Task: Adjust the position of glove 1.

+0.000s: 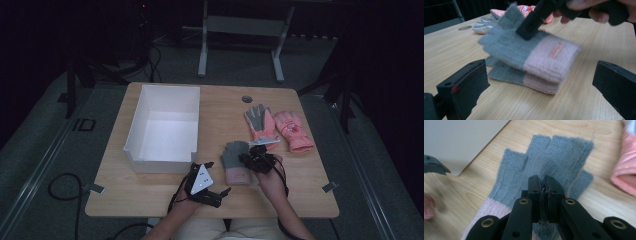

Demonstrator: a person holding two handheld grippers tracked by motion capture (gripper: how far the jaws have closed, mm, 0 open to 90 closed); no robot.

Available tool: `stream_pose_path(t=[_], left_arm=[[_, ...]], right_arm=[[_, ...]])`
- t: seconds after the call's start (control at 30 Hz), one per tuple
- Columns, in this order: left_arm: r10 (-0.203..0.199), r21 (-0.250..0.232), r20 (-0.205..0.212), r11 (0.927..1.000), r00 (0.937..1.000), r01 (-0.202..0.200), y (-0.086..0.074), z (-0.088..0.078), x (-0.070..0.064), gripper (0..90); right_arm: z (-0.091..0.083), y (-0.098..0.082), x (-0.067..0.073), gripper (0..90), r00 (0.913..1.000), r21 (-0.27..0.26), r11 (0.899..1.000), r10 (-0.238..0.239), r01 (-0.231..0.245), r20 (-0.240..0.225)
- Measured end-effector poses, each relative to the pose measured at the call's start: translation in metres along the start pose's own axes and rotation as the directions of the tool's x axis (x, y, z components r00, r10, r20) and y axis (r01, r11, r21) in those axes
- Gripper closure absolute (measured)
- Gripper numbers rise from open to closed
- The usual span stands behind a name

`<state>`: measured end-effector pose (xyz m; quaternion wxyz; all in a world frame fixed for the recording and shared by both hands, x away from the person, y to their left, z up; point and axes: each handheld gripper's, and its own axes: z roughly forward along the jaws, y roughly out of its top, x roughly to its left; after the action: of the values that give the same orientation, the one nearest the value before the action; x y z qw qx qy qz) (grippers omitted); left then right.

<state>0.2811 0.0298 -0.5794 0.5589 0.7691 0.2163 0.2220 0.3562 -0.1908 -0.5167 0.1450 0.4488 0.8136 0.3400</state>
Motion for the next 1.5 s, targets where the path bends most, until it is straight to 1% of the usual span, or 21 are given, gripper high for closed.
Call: stream_pose_path(t=[0.2, 0.37, 0.53, 0.6, 0.73, 0.77, 0.9, 0.93, 0.97, 1.03, 1.07, 1.1, 1.13, 1.17, 1.2, 1.23, 1.3, 1.33, 1.4, 1.43, 1.5], left_arm=[[0.003, 0.003, -0.003, 1.0, 1.0, -0.003, 0.0, 0.0, 0.0, 0.0], [0.006, 0.005, -0.01, 1.0, 0.9999, -0.006, 0.0, 0.0, -0.001, 0.0], [0.064, 0.026, -0.02, 0.9977, 0.9978, -0.063, 0.001, 0.002, -0.007, 0.0], [0.074, 0.023, -0.017, 0.997, 0.9971, -0.074, 0.002, 0.003, -0.009, 0.0], [0.08, 0.03, 0.064, 0.9961, 0.9947, -0.082, 0.01, 0.005, -0.015, 0.0], [0.104, 0.033, 0.096, 0.9936, 0.9899, -0.108, 0.016, 0.007, -0.019, 0.0], [0.142, 0.065, 0.151, 0.986, 0.9782, -0.153, 0.029, 0.017, -0.027, 0.0], [0.143, 0.063, 0.169, 0.9858, 0.9752, -0.156, 0.031, 0.019, -0.027, 0.0], [0.143, 0.063, 0.169, 0.9858, 0.9752, -0.156, 0.031, 0.019, -0.027, 0.0], [0.136, 0.108, 0.201, 0.9812, 0.9702, -0.16, 0.041, 0.027, -0.023, 2.9], [0.136, 0.135, 0.2, 0.977, 0.9703, -0.165, 0.045, 0.029, -0.021, 3.0], [0.147, 0.161, 0.18, 0.971, 0.9726, -0.177, 0.048, 0.031, -0.019, 4.0], [0.186, 0.187, 0.157, 0.9586, 0.9698, -0.215, 0.05, 0.033, -0.019, 5.4], [0.217, 0.196, 0.171, 0.9483, 0.961, -0.249, 0.051, 0.035, -0.018, 5.4], [0.228, 0.2, 0.201, 0.9424, 0.9526, -0.268, 0.052, 0.037, -0.015, 5.5], [0.231, 0.208, 0.213, 0.9386, 0.9495, -0.275, 0.051, 0.039, -0.014, 5.5], [0.255, 0.229, 0.234, 0.9236, 0.9382, -0.308, 0.05, 0.044, -0.011, 6.8], [0.271, 0.243, 0.228, 0.9143, 0.9352, -0.324, 0.049, 0.047, -0.011, 7.5], [0.302, 0.249, 0.235, 0.9001, 0.9238, -0.358, 0.046, 0.051, -0.012, 14.3], [0.321, 0.259, 0.231, 0.8894, 0.9183, -0.377, 0.044, 0.053, -0.013, 14.5], [0.344, 0.265, 0.236, 0.8769, 0.9087, -0.401, 0.042, 0.058, -0.015, 18.1]], right_arm=[[0.016, -0.004, -0.002, 83.5, 0.9999, 0.035, 0.999, -0.008, 0.008, 0.007], [0.023, -0.007, -0.004, 80.2, 0.9998, 0.047, 0.999, -0.016, 0.015, 0.009], [0.026, -0.011, -0.007, 76.7, 0.9996, 0.054, 0.998, -0.027, 0.027, 0.0], [0.024, -0.012, -0.009, 74.1, 0.9997, 0.05, 0.999, -0.02, 0.021, -0.014], [0.004, -0.009, -0.019, 70.0, 0.9997, -0.009, 1.0, -0.006, 0.006, -0.022], [0.0, -0.008, -0.022, 69.6, 0.9999, -0.015, 1.0, -0.012, 0.012, -0.012], [-0.019, 0.0, -0.041, 68.4, 0.9997, -0.047, 0.999, -0.011, 0.012, 0.021], [-0.021, 0.001, -0.046, 68.3, 0.9998, -0.046, 0.999, -0.002, 0.003, 0.02], [-0.021, 0.001, -0.046, 68.3, 0.9998, -0.046, 0.999, -0.002, 0.003, 0.02], [-0.023, 0.006, -0.053, 68.0, 0.9999, -0.052, 0.999, 0.004, -0.003, 0.01], [-0.022, 0.008, -0.054, 67.6, 1.0, -0.055, 0.998, 0.004, -0.004, 0.003], [-0.02, 0.01, -0.054, 67.6, 1.0, -0.052, 0.999, 0.005, -0.005, 0.003], [-0.017, 0.012, -0.054, 67.6, 1.0, -0.048, 0.999, 0.002, -0.002, 0.0], [-0.013, 0.013, -0.055, 67.5, 0.9999, -0.043, 0.999, 0.005, -0.005, -0.009], [-0.01, 0.015, -0.055, 67.5, 0.9998, -0.039, 0.999, 0.008, -0.009, -0.018], [-0.007, 0.016, -0.055, 67.0, 0.9997, -0.036, 0.999, 0.009, -0.01, -0.025], [0.001, 0.018, -0.055, 66.7, 0.999, -0.025, 1.0, 0.011, -0.012, -0.045], [0.005, 0.019, -0.055, 65.2, 0.9989, -0.019, 1.0, 0.011, -0.012, -0.046], [0.013, 0.02, -0.057, 62.9, 0.9977, 0.005, 1.0, 0.019, -0.019, -0.065], [0.017, 0.019, -0.058, 62.0, 0.9969, 0.014, 0.999, 0.031, -0.03, -0.073], [0.024, 0.017, -0.059, 59.7, 0.9973, 0.04, 0.999, 0.032, -0.029, -0.066]])
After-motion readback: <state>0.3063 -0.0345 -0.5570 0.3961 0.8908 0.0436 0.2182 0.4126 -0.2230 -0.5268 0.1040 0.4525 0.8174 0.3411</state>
